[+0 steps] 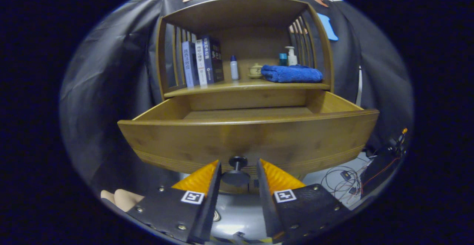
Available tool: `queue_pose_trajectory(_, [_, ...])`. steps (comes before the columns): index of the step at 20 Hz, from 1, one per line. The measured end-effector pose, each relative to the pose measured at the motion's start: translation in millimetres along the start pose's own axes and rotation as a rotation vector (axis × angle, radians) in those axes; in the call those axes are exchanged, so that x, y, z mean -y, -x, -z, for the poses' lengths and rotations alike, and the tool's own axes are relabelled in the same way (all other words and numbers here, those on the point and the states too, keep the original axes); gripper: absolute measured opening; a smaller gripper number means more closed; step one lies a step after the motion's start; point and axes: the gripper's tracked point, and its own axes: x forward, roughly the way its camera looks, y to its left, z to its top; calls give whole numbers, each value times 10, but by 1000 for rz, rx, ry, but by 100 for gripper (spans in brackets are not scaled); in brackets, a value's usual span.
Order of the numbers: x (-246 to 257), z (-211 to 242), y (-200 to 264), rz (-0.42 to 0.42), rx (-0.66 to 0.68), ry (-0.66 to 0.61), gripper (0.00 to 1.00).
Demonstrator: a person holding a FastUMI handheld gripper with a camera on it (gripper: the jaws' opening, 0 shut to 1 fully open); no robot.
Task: Pull open the drawer, take out the items inside it, and place them on the countertop above the cabinet.
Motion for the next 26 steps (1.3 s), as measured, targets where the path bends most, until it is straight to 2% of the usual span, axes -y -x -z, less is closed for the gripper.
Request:
queue_pose_trajectory(1, [32, -63, 49, 14, 27, -5, 62])
queue_pose_trajectory(4, [104, -405, 206, 41, 170, -3, 62])
queue_pose_trajectory(7, [58, -810, 451, 23, 321, 19, 61])
queue_pose_trajectory(11, [-111, -1268, 458, -32, 345, 94, 61])
queue_pose_trajectory(14, [-251, -1498, 179, -80, 282, 138, 61])
queue_pose_trajectory(17, [-336, -1396, -209, -120, 97, 120, 61])
queue_pose_trajectory(20, [-355, -1416, -573, -123, -23, 126, 61])
queue_pose_trajectory(26, [-346, -792, -1083, -120, -369, 192, 61])
